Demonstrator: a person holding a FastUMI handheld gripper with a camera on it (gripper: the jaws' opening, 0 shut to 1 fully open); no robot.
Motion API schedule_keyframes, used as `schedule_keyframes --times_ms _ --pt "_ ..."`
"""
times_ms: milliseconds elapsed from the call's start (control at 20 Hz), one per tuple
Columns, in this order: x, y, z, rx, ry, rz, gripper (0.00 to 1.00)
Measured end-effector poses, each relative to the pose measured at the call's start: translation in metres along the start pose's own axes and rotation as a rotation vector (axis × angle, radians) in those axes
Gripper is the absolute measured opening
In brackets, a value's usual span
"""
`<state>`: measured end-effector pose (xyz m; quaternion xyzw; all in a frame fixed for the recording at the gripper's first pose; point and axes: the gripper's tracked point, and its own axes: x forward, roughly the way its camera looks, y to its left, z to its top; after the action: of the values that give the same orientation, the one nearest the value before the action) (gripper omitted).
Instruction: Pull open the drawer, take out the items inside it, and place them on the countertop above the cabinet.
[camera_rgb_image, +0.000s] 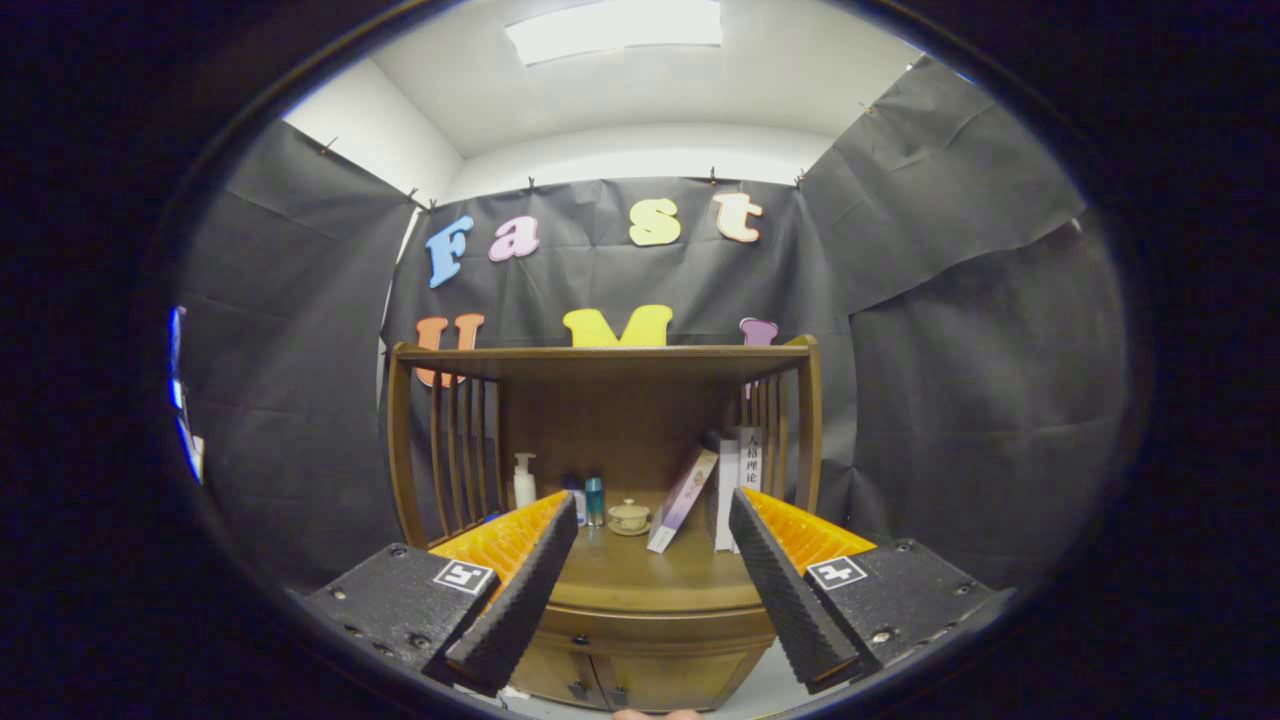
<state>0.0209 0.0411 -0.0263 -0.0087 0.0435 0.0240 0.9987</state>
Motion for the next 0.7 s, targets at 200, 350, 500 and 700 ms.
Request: schedule_keyframes --times_ms 200,350,500,700 --pt "0.003 0.005 -0.01 -0.003 0.008 0.01 0.99" --pt "0.008 0.013 -0.024 0.018 0.024 0.03 0.99" --pt "0.019 0.016 -0.053 0.032 0.06 0.037 0.99" --pt "0.038 0.029 -0.113 0.047 0.146 0.06 0.99"
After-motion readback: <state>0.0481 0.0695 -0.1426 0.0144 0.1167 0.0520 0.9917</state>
